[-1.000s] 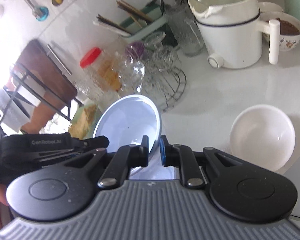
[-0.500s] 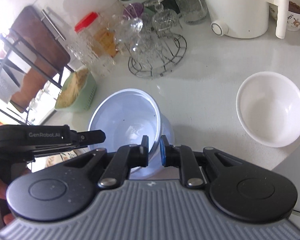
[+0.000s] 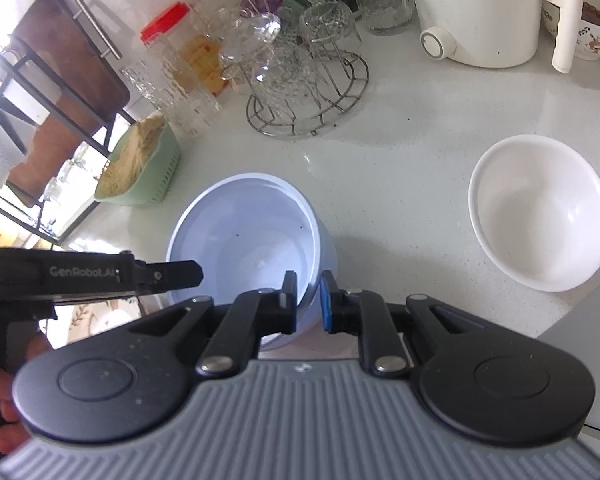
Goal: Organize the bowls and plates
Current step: 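Open both tools off the nested blue bowl rim, then lift both tools away from the nested blue bowls toward the white bowl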
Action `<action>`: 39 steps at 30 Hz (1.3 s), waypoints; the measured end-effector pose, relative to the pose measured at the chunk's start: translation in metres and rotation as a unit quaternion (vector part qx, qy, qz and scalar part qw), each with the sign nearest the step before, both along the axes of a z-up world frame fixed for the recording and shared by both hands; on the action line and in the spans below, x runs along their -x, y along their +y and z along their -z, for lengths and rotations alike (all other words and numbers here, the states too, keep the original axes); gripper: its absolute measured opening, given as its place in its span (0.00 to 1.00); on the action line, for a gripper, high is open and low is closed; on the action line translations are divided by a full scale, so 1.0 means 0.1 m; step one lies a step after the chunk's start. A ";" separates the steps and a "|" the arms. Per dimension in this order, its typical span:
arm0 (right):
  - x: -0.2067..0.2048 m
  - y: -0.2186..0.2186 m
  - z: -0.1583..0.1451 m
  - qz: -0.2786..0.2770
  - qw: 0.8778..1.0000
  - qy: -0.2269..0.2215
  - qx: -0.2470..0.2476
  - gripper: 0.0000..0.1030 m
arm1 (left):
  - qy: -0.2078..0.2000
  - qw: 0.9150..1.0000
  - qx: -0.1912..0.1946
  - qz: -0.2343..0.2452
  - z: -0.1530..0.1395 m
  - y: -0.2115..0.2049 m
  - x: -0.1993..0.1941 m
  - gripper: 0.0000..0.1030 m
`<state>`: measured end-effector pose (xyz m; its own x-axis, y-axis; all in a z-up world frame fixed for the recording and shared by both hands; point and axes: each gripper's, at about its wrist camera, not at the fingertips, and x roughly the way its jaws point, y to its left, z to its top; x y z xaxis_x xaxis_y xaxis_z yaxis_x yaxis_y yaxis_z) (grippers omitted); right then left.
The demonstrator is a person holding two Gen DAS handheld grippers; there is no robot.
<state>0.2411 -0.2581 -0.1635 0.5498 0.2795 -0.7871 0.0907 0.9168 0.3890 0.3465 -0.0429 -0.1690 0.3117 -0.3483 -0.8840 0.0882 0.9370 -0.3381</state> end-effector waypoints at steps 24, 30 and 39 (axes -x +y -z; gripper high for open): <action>0.39 -0.19 -0.89 0.059 0.989 -0.135 0.025 0.47 | -0.144 0.987 -0.014 0.070 -1.02 -0.08 0.41 0.39; 0.57 -0.23 -1.14 0.078 0.982 -0.164 0.052 0.47 | -0.187 0.980 -0.015 0.074 -1.31 -0.07 0.50 0.39; 0.67 -0.23 -1.25 0.081 0.978 -0.179 0.073 0.47 | -0.209 0.974 -0.014 0.090 -1.43 -0.18 0.52 0.39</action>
<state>0.1743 -0.2810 -0.0382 0.8251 0.0647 -0.5613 0.1214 0.9499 0.2880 0.2949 -0.0607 -0.0264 0.5825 -0.4090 -0.7024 0.3768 0.9016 -0.2125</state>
